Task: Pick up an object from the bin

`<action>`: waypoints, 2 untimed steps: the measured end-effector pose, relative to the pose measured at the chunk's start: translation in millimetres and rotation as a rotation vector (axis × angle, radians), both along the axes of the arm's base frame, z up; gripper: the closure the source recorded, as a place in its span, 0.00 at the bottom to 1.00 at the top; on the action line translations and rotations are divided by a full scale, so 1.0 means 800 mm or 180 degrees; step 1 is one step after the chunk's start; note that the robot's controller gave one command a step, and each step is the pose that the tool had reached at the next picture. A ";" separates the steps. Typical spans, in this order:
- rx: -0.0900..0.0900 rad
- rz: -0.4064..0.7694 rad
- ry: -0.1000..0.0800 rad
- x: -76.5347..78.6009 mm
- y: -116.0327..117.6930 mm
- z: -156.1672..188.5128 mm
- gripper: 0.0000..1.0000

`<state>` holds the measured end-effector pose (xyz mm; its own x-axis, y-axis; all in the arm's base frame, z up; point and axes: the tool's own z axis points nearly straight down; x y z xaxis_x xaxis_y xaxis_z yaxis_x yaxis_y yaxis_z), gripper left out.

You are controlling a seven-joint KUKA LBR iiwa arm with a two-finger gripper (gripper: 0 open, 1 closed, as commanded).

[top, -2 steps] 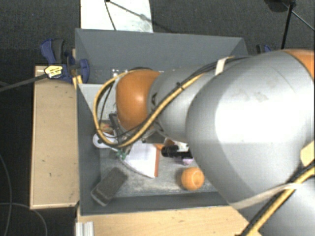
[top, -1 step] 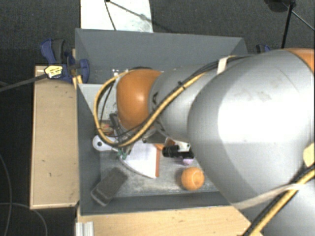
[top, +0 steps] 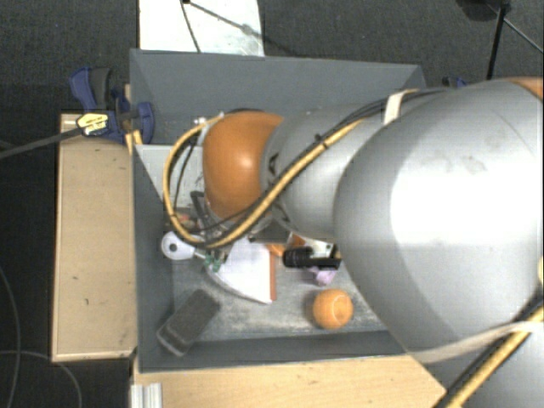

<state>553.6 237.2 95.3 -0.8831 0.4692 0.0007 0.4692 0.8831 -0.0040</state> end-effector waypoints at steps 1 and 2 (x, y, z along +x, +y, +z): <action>0.0013 0.0001 -0.0018 0.002 0.001 0.013 1.00; 0.0015 0.0001 -0.0018 0.002 0.001 0.021 1.00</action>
Offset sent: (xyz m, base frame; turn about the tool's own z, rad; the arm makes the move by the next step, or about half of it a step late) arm 0.0002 -0.0001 0.0300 0.0000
